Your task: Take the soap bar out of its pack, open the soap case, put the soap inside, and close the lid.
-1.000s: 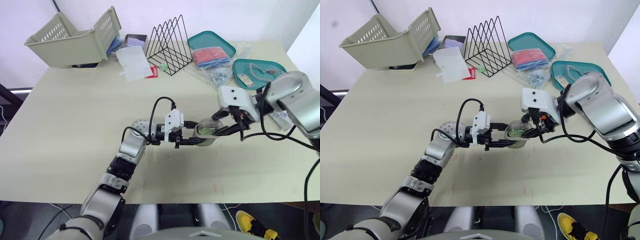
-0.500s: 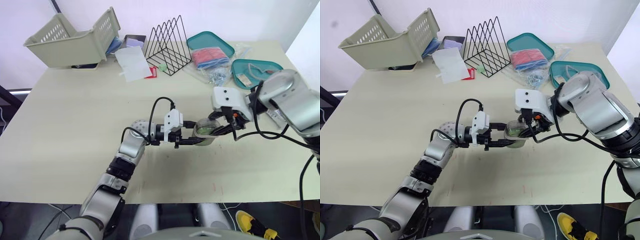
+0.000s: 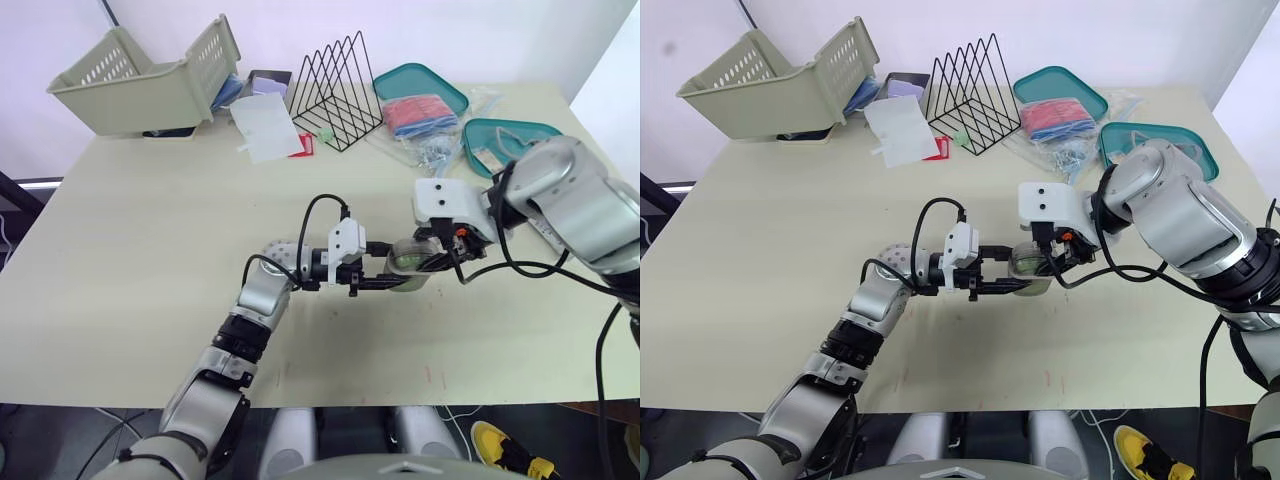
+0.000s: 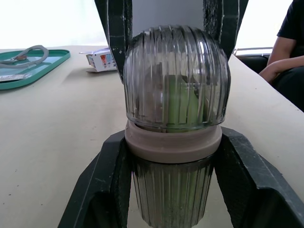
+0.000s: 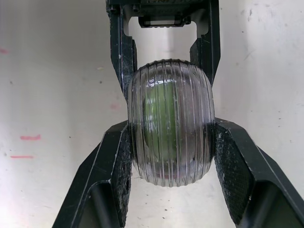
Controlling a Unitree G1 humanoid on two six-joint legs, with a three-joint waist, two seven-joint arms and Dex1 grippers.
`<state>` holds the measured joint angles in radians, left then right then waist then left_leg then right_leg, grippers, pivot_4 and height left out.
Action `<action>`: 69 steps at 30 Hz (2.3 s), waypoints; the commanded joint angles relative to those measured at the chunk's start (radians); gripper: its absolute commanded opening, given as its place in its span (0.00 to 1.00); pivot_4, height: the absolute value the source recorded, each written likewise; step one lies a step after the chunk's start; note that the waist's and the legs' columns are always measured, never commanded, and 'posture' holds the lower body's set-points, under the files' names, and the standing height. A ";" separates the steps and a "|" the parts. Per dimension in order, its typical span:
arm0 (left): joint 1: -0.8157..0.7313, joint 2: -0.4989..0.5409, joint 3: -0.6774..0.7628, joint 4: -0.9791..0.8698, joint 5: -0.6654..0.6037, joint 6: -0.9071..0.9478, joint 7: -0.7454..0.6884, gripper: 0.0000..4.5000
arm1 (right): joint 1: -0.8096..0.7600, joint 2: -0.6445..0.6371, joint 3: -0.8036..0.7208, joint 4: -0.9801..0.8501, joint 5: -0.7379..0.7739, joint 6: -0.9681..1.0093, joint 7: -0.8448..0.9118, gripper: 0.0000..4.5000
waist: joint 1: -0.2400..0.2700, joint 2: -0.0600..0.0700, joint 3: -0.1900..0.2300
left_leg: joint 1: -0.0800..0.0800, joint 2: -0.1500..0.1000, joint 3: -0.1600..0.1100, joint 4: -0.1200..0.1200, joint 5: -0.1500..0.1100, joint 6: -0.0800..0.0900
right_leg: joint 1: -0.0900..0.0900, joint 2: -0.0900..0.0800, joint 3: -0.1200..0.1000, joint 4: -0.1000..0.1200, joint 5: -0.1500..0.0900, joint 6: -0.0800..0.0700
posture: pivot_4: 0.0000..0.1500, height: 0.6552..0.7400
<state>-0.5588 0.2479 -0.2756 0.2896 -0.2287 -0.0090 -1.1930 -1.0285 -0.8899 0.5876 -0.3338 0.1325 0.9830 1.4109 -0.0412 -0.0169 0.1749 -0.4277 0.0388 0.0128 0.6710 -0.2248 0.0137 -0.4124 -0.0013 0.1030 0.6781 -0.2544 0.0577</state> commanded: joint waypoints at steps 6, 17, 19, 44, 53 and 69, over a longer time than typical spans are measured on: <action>-0.003 -0.009 -0.008 0.000 0.012 -0.017 0.010 0.44 | 0.007 0.041 0.037 0.004 0.003 0.013 -0.003 0.73 | -0.001 -0.001 0.000 | 0.001 0.000 0.000 0.000 0.000 0.000 | 0.001 0.000 0.000 0.000 0.000 0.000 | 1.00 1.00; -0.001 -0.009 -0.010 0.000 0.013 -0.020 0.007 0.44 | 0.015 0.035 0.010 0.006 0.006 -0.005 -0.020 0.97 | 0.001 -0.001 0.000 | -0.002 0.000 -0.002 0.000 0.000 0.000 | -0.001 0.000 -0.002 0.000 0.000 0.000 | 1.00 1.00; -0.001 -0.008 -0.010 0.000 0.013 -0.020 0.006 0.44 | 0.019 0.029 0.004 0.009 0.008 -0.008 -0.023 0.97 | 0.002 -0.001 0.000 | -0.002 0.000 -0.002 0.000 0.000 0.000 | -0.001 0.000 -0.002 -0.001 0.000 0.000 | 1.00 1.00; -0.002 0.012 -0.005 0.005 0.010 -0.027 -0.012 0.44 | 0.331 -0.172 -0.281 0.060 0.080 -0.146 -0.095 0.97 | 0.001 -0.001 0.000 | -0.003 0.000 -0.003 -0.001 0.000 0.000 | -0.001 0.000 -0.003 -0.002 0.000 -0.001 | 1.00 1.00; -0.012 0.015 -0.002 0.016 0.008 -0.030 -0.018 0.44 | 0.483 -0.149 -0.476 0.100 0.201 -0.189 -0.125 0.18 | 0.000 -0.001 0.000 | -0.003 0.000 -0.003 -0.001 0.000 0.000 | -0.001 0.000 -0.002 -0.001 0.000 0.000 | 1.00 1.00; -0.025 0.017 0.004 0.032 0.011 -0.041 -0.020 0.44 | 0.483 -0.125 -0.508 0.046 0.300 -0.169 -0.160 0.02 | 0.000 -0.001 0.000 | -0.003 0.000 -0.003 0.000 0.000 0.000 | 0.000 0.000 -0.002 -0.001 0.000 0.000 | 1.00 1.00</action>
<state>-0.5761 0.2573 -0.2779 0.3181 -0.2278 -0.0383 -1.2175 -0.5197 -1.0102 0.1007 -0.2495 0.4109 0.8059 1.2546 -0.0409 -0.0176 0.1751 -0.4307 0.0383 0.0102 0.6705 -0.2247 0.0137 -0.4128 -0.0011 0.1008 0.6767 -0.2546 0.0575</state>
